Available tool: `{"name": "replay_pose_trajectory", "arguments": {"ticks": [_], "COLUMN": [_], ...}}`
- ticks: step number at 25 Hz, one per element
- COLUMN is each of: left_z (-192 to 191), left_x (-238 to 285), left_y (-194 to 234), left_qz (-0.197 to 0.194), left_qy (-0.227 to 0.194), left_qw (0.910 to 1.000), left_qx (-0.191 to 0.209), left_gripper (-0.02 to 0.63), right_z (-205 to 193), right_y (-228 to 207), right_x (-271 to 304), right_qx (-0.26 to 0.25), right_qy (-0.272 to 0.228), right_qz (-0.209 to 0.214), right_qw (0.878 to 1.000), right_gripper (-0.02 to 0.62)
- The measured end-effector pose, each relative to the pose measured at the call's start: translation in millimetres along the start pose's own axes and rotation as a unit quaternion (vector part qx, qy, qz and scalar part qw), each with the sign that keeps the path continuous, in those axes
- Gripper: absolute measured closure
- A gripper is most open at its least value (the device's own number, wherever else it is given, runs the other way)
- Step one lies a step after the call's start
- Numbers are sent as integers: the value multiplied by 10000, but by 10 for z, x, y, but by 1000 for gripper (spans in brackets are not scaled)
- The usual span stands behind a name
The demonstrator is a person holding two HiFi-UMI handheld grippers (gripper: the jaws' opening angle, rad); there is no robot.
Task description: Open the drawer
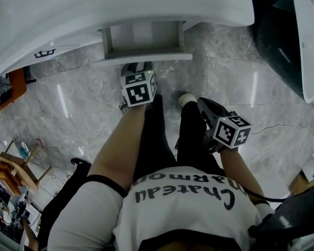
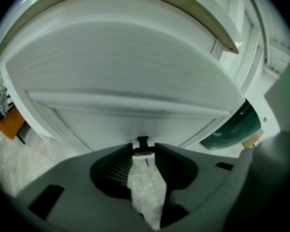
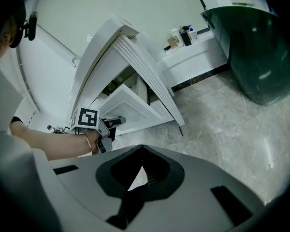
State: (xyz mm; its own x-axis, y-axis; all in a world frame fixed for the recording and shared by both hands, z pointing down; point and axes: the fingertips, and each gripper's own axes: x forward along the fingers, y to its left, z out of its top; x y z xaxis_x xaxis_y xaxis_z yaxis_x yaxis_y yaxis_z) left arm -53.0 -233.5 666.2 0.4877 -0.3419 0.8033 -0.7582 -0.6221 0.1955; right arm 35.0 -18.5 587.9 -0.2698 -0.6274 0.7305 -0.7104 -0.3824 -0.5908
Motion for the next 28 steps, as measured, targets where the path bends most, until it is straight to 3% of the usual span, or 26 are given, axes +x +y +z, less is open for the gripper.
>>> {"name": "replay_pose_trajectory", "arguments": {"ticks": [28], "left_z": [-406], "left_x": [-187], "left_y": [-49], "left_qz": [-86], "left_qy": [242], "left_qw": [9996], "left_qx": [83], "left_gripper": [463], "right_z": [-37], "right_y": [36], "right_x": [-33], "right_qx": [187], "right_qy": [-37], "right_qz": [104], "right_qw": [9998], "right_gripper": [592]}}
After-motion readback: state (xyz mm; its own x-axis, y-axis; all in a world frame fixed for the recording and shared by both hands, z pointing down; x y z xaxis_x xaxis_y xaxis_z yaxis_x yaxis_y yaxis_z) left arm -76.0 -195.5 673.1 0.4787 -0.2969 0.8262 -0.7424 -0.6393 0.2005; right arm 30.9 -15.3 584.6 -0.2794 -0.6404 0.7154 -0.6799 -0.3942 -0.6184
